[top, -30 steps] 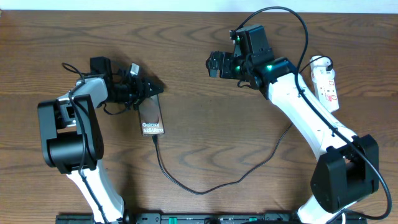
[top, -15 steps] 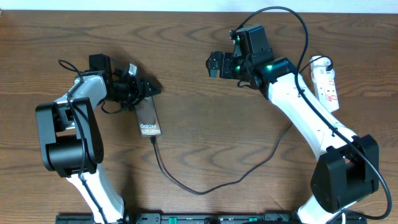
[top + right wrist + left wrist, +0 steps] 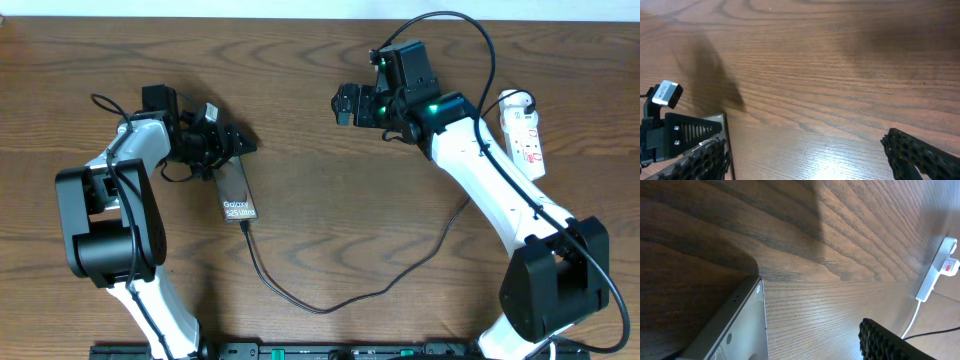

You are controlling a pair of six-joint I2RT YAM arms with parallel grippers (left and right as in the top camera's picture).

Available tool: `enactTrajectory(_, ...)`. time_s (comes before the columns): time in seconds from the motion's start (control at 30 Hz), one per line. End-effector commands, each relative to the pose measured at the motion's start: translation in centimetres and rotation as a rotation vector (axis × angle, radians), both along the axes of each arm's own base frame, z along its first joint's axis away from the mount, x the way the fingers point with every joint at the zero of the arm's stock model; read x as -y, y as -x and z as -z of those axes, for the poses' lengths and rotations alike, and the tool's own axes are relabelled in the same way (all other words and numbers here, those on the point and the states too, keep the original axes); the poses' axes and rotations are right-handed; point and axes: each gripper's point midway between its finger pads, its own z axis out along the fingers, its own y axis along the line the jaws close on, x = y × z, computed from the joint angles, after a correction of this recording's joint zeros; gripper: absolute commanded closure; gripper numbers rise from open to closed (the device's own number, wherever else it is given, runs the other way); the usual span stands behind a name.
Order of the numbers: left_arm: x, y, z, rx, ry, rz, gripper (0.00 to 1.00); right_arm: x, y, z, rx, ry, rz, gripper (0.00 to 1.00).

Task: Plug charger to phone and switch on socket
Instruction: 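Lower the cabled phone toward the table with the left gripper, then lay the phone flat on the table and open the left gripper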

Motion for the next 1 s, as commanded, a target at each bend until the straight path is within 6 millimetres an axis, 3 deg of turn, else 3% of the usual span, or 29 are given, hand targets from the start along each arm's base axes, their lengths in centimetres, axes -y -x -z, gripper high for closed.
enactTrajectory(0.0, -3.8, 5.0, 7.8, -0.247, -0.258, -0.027, 0.23, 0.2, 0.0, -0.3, 0.017, 0.016, -0.002, 0.01)
enactTrajectory(0.97, -5.3, 7.3, 8.2, -0.346, -0.358, -0.017, 0.22, 0.2, 0.0, -0.3, 0.017, 0.016, -0.002, 0.01)
